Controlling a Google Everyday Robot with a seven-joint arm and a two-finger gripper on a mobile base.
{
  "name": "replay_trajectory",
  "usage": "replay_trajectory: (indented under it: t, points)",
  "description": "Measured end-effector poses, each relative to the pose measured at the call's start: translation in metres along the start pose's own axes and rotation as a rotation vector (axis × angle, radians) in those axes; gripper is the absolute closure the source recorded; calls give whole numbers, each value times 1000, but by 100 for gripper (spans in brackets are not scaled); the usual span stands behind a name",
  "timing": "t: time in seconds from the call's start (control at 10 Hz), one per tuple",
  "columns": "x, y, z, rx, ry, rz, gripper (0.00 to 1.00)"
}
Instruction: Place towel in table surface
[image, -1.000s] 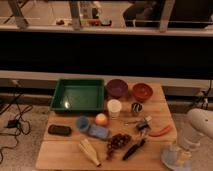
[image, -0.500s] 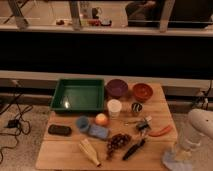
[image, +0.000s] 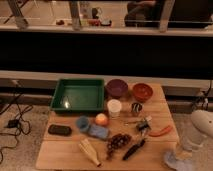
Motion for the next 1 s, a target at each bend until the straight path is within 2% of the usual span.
replay_trajectory:
  t: [1.0]
  points:
    - [-3,1,-3,-2,-8,-1,100]
